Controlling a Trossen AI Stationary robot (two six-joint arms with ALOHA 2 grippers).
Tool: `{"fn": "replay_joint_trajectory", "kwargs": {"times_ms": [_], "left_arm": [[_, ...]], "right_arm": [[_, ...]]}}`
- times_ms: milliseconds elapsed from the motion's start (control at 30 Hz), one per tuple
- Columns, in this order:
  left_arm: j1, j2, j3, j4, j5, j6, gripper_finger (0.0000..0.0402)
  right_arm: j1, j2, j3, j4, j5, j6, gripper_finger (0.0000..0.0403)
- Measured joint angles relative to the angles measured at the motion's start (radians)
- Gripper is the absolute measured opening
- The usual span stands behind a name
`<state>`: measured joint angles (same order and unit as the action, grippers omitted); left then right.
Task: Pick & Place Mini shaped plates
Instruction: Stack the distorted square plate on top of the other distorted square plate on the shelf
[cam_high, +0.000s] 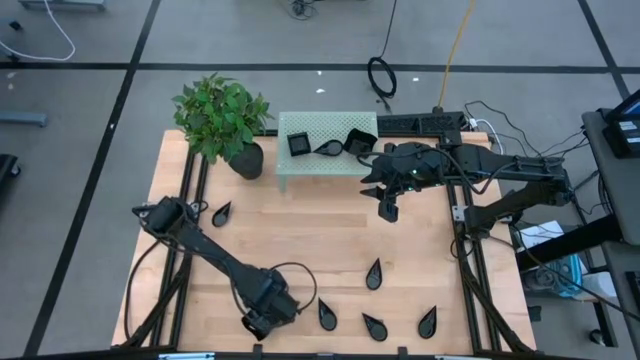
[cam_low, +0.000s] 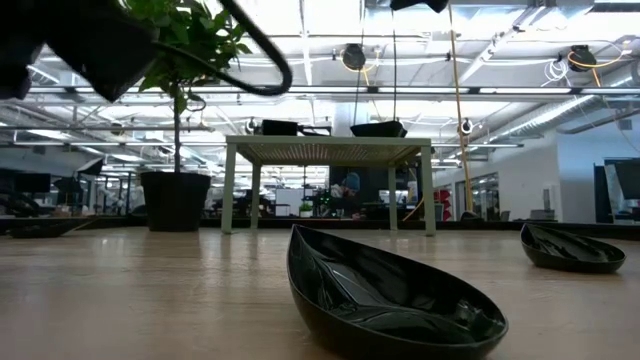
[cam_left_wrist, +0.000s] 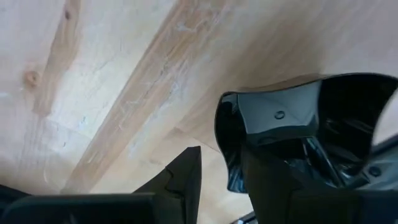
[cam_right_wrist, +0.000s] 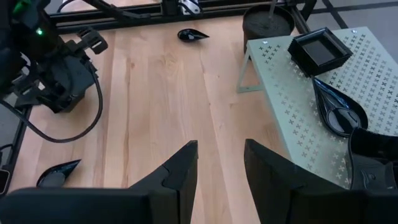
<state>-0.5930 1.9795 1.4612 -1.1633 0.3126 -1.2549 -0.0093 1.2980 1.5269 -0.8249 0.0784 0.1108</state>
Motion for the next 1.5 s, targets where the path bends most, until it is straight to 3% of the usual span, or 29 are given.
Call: {"fn": "replay_joint_trajectory", "kwargs": {"times_ms": [300,467,700,967,1200,1500], "left_arm": [[-0.012,0.009,-0.008,0.05,-0.023,0.013,0.012],[-0.014,0.009,-0.095,0.218,-0.02,-0.077,0.012],[-0.016,0.007,-0.131,0.287,0.0,-0.158,0.0116],[0.032,-0.001,-0.126,0.303,0.005,-0.11,0.001],[0.166,-0.001,-0.126,0.297,-0.014,0.112,0.0005],[0.514,-0.002,-0.125,0.334,-0.151,0.451,0.0007]], "right_arm": [[0.0,0.0,0.0,0.001,0.0,0.0,0.0118],[0.0,0.0,0.0,-0.003,-0.001,-0.017,0.0118],[0.0,0.0,0.0,-0.003,-0.001,-0.041,0.0118],[0.0,0.0,0.0,-0.003,-0.001,-0.048,0.0118],[0.0,0.0,0.0,-0.006,-0.001,-0.036,0.0118],[0.007,0.0,0.0,-0.056,-0.001,0.058,0.0118]]}}
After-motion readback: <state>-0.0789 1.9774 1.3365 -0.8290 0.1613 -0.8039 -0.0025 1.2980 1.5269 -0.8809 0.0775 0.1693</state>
